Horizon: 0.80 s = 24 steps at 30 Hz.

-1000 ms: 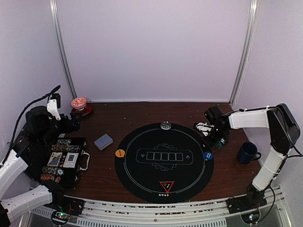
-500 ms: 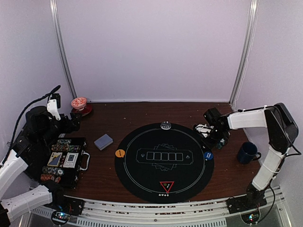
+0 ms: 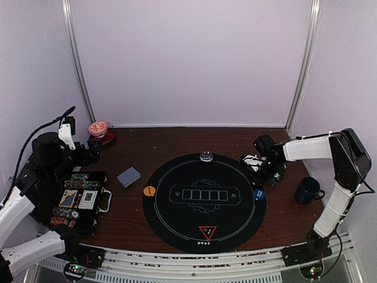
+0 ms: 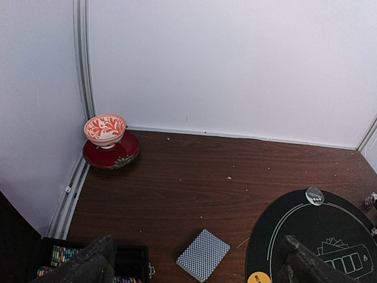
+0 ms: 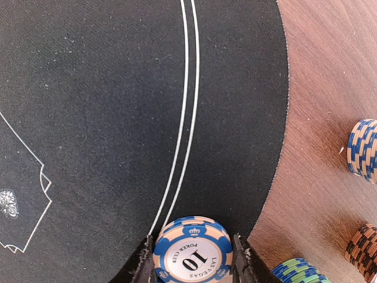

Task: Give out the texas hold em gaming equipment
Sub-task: Place the poker chips pile in the small blind area.

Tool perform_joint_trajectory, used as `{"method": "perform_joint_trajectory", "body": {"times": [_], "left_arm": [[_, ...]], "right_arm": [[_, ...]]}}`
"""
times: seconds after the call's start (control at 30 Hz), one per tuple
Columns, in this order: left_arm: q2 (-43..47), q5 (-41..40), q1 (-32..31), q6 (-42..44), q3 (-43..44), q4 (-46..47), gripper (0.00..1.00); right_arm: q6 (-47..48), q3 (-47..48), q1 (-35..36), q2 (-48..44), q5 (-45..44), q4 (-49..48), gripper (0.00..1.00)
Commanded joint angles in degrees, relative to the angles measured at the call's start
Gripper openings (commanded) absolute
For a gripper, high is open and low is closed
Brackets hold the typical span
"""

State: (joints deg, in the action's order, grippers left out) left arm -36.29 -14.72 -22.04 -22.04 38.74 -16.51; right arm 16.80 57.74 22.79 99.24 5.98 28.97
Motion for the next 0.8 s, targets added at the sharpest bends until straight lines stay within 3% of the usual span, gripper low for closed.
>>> {"method": "perform_joint_trajectory", "body": {"times": [0.0,0.13,0.37,0.77], "left_arm": [[0.19,0.36,0.66,-0.37,-0.42,2.48,0.98],[0.35,0.32,0.66,-0.37,-0.42,2.48,0.98],[0.27,0.33,0.68,-0.37,-0.42,2.48,0.98],[0.38,0.39,0.93,-0.46,-0.42,2.53,0.98]], "right_arm": [[0.87,0.0,-0.2,0.33,0.44,2.01,0.3],[0.87,0.01,-0.2,0.17,0.53,2.04,0.32],[0.92,0.22,-0.29,-0.5,0.44,1.74,0.51],[-0.41,0.66,-0.33,-6.6,1.04,-1.03,0.63]]}}
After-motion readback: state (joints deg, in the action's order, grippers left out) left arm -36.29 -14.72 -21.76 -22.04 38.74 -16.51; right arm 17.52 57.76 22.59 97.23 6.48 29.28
